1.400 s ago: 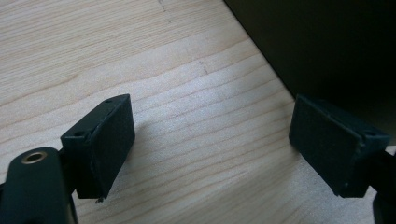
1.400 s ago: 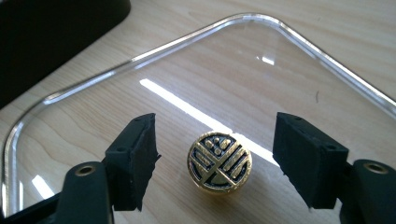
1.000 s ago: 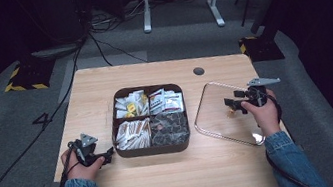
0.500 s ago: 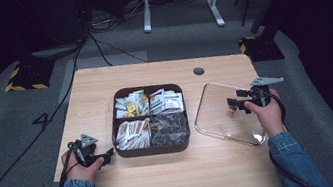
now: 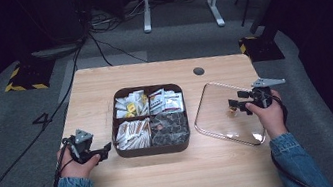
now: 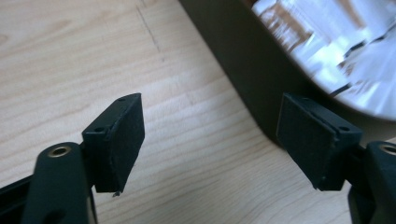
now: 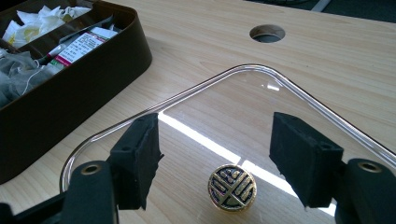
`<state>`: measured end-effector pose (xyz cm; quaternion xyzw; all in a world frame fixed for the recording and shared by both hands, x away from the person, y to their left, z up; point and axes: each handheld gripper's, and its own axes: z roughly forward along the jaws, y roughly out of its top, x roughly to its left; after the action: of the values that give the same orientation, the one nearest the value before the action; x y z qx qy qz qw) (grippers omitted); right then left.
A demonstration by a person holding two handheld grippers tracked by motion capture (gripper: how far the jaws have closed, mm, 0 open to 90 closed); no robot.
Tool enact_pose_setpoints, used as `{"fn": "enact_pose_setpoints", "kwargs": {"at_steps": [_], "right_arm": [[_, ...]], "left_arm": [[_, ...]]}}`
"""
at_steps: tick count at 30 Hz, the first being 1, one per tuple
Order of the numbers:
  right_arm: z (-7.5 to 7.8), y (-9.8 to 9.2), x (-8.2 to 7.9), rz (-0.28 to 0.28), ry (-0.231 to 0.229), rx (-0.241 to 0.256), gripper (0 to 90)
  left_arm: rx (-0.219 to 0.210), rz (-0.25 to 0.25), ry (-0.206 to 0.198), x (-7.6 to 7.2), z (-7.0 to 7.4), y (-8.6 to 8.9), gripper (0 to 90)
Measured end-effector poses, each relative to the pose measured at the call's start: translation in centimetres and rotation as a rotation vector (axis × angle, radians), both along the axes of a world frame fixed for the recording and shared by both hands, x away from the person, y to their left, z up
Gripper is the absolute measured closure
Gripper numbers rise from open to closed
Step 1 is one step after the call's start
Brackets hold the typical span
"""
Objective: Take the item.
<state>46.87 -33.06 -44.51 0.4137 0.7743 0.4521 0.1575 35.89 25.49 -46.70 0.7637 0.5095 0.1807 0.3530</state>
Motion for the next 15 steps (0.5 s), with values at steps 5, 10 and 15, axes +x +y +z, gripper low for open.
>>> {"fn": "enact_pose_setpoints", "kwargs": {"at_steps": [5, 10, 15], "right_arm": [[0.0, -0.3, -0.2, -0.012, 0.0, 0.003, 34.2], [0.0, -0.2, -0.4, -0.012, -0.001, -0.004, 34.2], [-0.2, -0.3, -0.7, -0.011, 0.006, -0.012, 34.2]], "left_arm": [[-0.029, 0.004, -0.034, -0.1, 1.1, -0.2, 29.7], [-0.053, -0.004, -0.071, 0.0, 2.0, -0.7, 34.6], [-0.07, -0.031, -0.096, 0.2, 2.7, -1.6, 40.9]]}}
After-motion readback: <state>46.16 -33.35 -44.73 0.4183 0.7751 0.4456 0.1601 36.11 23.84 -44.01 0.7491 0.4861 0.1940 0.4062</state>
